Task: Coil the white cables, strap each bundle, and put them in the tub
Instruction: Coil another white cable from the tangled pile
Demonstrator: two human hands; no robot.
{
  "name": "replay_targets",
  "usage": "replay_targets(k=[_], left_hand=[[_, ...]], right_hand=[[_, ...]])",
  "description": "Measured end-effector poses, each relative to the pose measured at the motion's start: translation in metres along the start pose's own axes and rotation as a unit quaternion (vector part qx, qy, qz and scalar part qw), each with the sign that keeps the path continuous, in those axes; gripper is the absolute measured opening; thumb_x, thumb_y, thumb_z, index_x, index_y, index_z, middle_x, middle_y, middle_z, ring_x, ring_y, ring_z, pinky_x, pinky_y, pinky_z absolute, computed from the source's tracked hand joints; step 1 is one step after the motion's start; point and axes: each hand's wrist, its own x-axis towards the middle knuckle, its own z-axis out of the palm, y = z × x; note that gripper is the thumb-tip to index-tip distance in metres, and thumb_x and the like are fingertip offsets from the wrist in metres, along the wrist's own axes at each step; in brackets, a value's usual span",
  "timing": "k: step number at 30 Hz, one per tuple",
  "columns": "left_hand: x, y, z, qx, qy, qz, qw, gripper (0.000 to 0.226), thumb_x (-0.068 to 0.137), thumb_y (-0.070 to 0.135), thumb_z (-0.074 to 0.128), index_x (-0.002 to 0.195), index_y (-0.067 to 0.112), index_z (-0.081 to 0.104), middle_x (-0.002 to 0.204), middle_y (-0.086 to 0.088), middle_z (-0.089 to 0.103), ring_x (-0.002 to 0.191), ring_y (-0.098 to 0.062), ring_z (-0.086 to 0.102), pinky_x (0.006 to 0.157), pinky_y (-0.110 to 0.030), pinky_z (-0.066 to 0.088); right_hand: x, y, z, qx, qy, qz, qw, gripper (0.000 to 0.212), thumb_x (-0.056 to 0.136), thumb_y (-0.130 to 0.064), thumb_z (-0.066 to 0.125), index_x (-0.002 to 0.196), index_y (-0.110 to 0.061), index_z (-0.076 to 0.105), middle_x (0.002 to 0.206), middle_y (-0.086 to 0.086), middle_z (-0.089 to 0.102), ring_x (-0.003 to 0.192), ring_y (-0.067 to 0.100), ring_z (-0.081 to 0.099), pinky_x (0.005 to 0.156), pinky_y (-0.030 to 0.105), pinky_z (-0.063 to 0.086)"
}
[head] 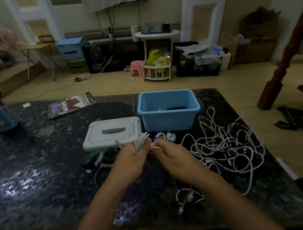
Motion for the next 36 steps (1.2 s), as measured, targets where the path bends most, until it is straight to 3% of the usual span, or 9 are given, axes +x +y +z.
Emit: replay_targets(k=[5, 10, 13, 17, 22, 26, 30, 33, 36], left_hand=[[0.005, 0.004, -0.006, -0.137, 0.065, -0.057, 0.987, 0.043, 0.097, 0.049, 0.051, 0.078, 0.013, 0.064, 0.041, 0.010, 0.041, 0.037, -0.005, 0.035, 0.043, -0.024, 0.029], [0.010, 0.003, -0.038, -0.291, 0.086, -0.077, 0.950, 0.050, 0.098, 0.050, 0.047, 0.095, 0.002, 0.061, 0.049, 0.004, 0.025, 0.038, -0.008, 0.019, 0.042, -0.021, 0.015], [0.006, 0.001, -0.035, -0.255, 0.060, -0.092, 0.961, 0.046, 0.099, 0.049, 0.047, 0.095, 0.004, 0.059, 0.050, 0.003, 0.027, 0.041, -0.012, 0.022, 0.044, -0.024, 0.018], [0.003, 0.003, -0.025, -0.218, 0.024, -0.117, 0.968, 0.041, 0.098, 0.051, 0.049, 0.085, 0.012, 0.052, 0.051, 0.004, 0.032, 0.043, -0.011, 0.028, 0.046, -0.026, 0.023], [-0.001, 0.008, -0.015, -0.196, 0.003, -0.102, 0.975, 0.043, 0.094, 0.058, 0.050, 0.075, 0.019, 0.044, 0.053, 0.003, 0.036, 0.043, -0.012, 0.034, 0.045, -0.027, 0.028], [-0.006, 0.011, -0.008, -0.186, -0.018, -0.094, 0.978, 0.044, 0.090, 0.066, 0.047, 0.085, 0.024, 0.060, 0.060, 0.008, 0.053, 0.053, -0.009, 0.049, 0.053, -0.027, 0.039], [-0.010, 0.011, 0.003, -0.182, -0.036, -0.075, 0.980, 0.053, 0.075, 0.075, 0.053, 0.097, 0.029, 0.069, 0.080, 0.007, 0.073, 0.078, -0.011, 0.068, 0.077, -0.029, 0.054], [-0.011, 0.017, 0.003, -0.180, -0.013, -0.081, 0.980, 0.043, 0.082, 0.063, 0.063, 0.087, 0.021, 0.070, 0.070, -0.004, 0.063, 0.063, -0.022, 0.055, 0.058, -0.034, 0.044], [-0.009, 0.020, 0.005, -0.146, 0.054, -0.105, 0.982, 0.036, 0.095, 0.047, 0.058, 0.073, 0.019, 0.064, 0.066, -0.003, 0.064, 0.063, -0.019, 0.059, 0.060, -0.033, 0.046]], right_hand=[[-0.002, 0.005, -0.009, 0.046, -0.054, 0.041, 0.997, 0.010, 0.099, -0.029, 0.058, 0.091, -0.024, 0.062, 0.069, 0.008, 0.069, 0.053, 0.013, 0.064, 0.060, 0.033, 0.053], [-0.008, 0.017, -0.020, 0.033, -0.100, 0.075, 0.992, 0.014, 0.098, -0.025, 0.058, 0.091, -0.019, 0.069, 0.064, 0.003, 0.071, 0.062, 0.014, 0.071, 0.066, 0.026, 0.052], [-0.007, 0.010, -0.020, 0.115, -0.078, 0.045, 0.989, 0.008, 0.096, -0.026, 0.064, 0.096, -0.018, 0.068, 0.063, -0.008, 0.064, 0.058, 0.010, 0.066, 0.058, 0.022, 0.049], [-0.004, -0.006, -0.014, 0.197, -0.019, 0.040, 0.979, 0.032, 0.089, -0.059, 0.057, 0.096, -0.029, 0.067, 0.062, -0.018, 0.058, 0.060, -0.001, 0.053, 0.064, 0.032, 0.047], [-0.003, -0.017, -0.006, 0.165, 0.047, -0.027, 0.985, 0.021, 0.105, -0.024, 0.048, 0.095, -0.012, 0.061, 0.059, -0.025, 0.055, 0.057, -0.004, 0.049, 0.060, 0.017, 0.036], [-0.006, -0.020, -0.001, 0.146, 0.048, -0.066, 0.986, 0.012, 0.103, -0.024, 0.054, 0.098, -0.016, 0.062, 0.067, -0.020, 0.057, 0.062, -0.001, 0.051, 0.060, 0.013, 0.038], [-0.005, -0.017, 0.003, 0.097, 0.078, -0.068, 0.990, 0.007, 0.098, -0.022, 0.061, 0.099, -0.029, 0.064, 0.072, -0.028, 0.060, 0.069, -0.004, 0.058, 0.064, 0.012, 0.041], [-0.004, -0.014, 0.002, 0.083, 0.092, -0.063, 0.990, 0.009, 0.095, -0.022, 0.066, 0.096, -0.031, 0.067, 0.070, -0.022, 0.060, 0.069, -0.003, 0.059, 0.063, 0.012, 0.042], [-0.004, -0.015, 0.003, 0.072, 0.075, -0.070, 0.992, 0.009, 0.092, -0.028, 0.070, 0.084, -0.026, 0.067, 0.067, -0.014, 0.062, 0.062, 0.002, 0.056, 0.059, 0.015, 0.041]])
